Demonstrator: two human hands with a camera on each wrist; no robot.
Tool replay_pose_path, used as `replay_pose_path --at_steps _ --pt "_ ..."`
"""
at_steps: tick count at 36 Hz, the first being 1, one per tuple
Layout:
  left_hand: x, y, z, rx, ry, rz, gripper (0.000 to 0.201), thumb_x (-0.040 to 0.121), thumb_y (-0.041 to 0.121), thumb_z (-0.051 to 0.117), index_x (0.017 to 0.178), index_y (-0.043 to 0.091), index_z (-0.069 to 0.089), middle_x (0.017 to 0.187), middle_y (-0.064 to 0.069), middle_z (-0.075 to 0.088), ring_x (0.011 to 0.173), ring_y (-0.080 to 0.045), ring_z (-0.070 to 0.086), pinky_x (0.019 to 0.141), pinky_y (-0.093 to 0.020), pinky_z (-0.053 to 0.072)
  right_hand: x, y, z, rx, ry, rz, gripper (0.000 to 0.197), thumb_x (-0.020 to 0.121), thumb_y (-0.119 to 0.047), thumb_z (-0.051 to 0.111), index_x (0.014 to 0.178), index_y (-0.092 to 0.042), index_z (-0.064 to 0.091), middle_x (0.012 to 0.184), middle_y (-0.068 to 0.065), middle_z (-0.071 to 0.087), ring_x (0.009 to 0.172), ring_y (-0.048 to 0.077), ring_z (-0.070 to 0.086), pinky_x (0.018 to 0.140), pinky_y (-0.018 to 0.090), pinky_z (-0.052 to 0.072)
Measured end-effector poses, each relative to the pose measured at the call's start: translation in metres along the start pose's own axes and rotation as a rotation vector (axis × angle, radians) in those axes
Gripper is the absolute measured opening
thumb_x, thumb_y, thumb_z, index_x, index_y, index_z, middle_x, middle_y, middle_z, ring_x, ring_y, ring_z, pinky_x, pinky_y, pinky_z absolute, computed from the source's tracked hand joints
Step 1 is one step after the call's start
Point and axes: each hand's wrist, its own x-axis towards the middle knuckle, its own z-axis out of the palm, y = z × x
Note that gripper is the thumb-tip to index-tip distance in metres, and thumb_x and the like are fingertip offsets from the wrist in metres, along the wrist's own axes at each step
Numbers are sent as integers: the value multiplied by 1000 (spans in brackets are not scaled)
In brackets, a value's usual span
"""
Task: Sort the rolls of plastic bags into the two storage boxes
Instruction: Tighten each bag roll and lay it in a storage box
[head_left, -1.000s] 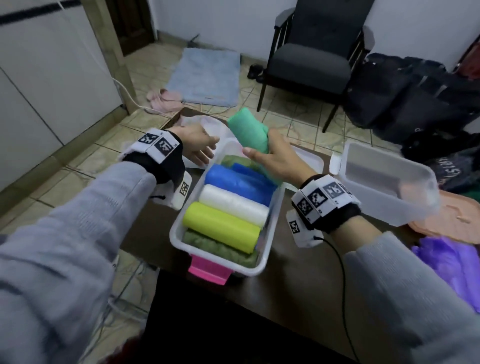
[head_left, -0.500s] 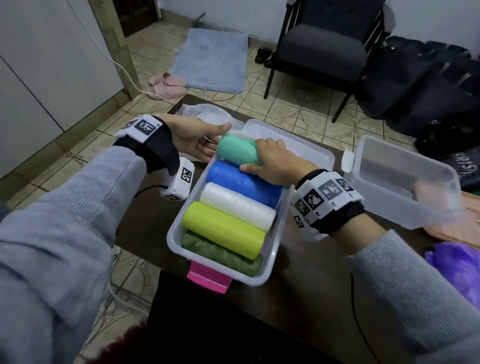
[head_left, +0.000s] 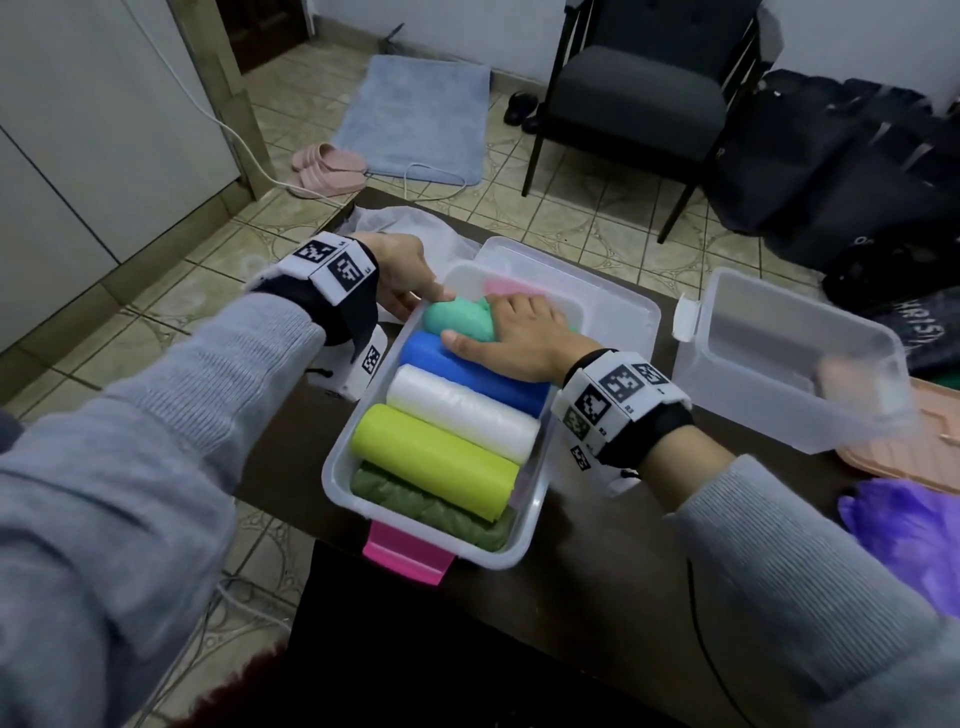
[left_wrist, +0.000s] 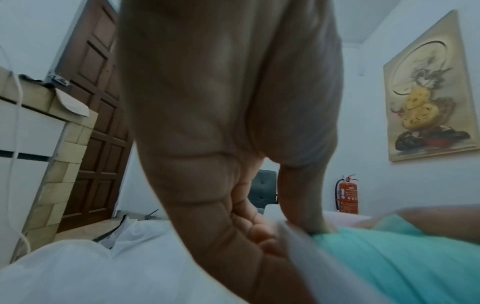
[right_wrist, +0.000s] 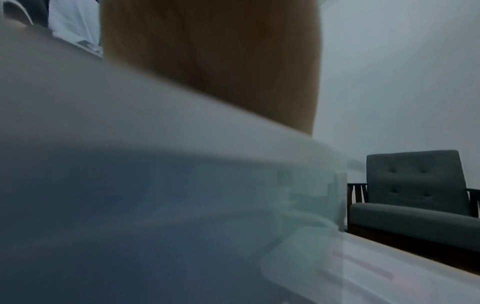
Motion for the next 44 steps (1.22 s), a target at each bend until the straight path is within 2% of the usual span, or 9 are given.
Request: replay_pose_path --at_steps 5,11,17,20,23,27,31,36,44 --pt "-1 6 5 160 39 0 23 86 21 68 84 5 51 77 -7 55 64 -18 54 65 -29 51 -4 -1 8 74 -81 4 74 93 -63 23 152 -23 2 158 4 10 145 24 8 115 47 5" --pt "-1 4 7 240 92 6 27 84 25 71 91 6 54 84 -8 58 71 -20 56 77 -35 54 -1 0 16 80 -40 0 69 93 -63 22 151 -31 1 159 0 5 146 24 4 116 51 2" --pt "-7 -2 13 268 158 56 26 86 29 68 75 13 50 74 -5 52 64 -19 49 58 -26 46 -3 1 22 82 68 -37 69 93 -64 24 150 -29 11 155 4 19 143 24 13 114 49 8" --pt "-19 -4 15 308 181 94 36 88 36 63 109 8 56 105 -13 61 89 -30 61 78 -38 54 -9 3 22 120 157 -87 66 95 -60 27 150 -24 18 152 6 25 141 23 18 114 45 10" --pt "-35 -13 17 429 270 123 62 93 42 51 142 7 34 141 -13 45 126 -30 46 105 -40 37 -22 4 22 177 205 -112 60 98 -52 28 149 -21 21 152 6 26 142 23 17 116 42 8" --pt "-77 -19 32 478 352 261 49 100 27 41 144 9 32 147 -14 38 134 -29 37 108 -37 30 -46 0 27 196 233 -102 56 100 -45 29 150 -19 20 156 7 19 145 24 8 118 43 5" --pt "-117 -35 60 462 242 347 45 100 17 38 143 6 33 145 -16 40 132 -27 39 106 -31 29 -72 -6 40 183 183 -80 58 100 -45 26 151 -19 15 159 9 8 147 25 -2 118 44 2" --pt "-132 -63 96 512 269 439 52 103 21 28 150 9 12 159 -8 8 147 -18 3 112 -21 0 -87 -12 53 125 187 -74 57 101 -45 20 152 -22 9 160 8 1 147 25 -6 117 46 -1" --pt "-128 -76 115 508 336 431 52 103 27 22 151 10 10 159 -6 6 147 -17 0 119 -33 3 -84 -10 50 62 126 -128 53 102 -42 18 151 -29 6 160 6 -1 147 23 -6 117 45 -3"
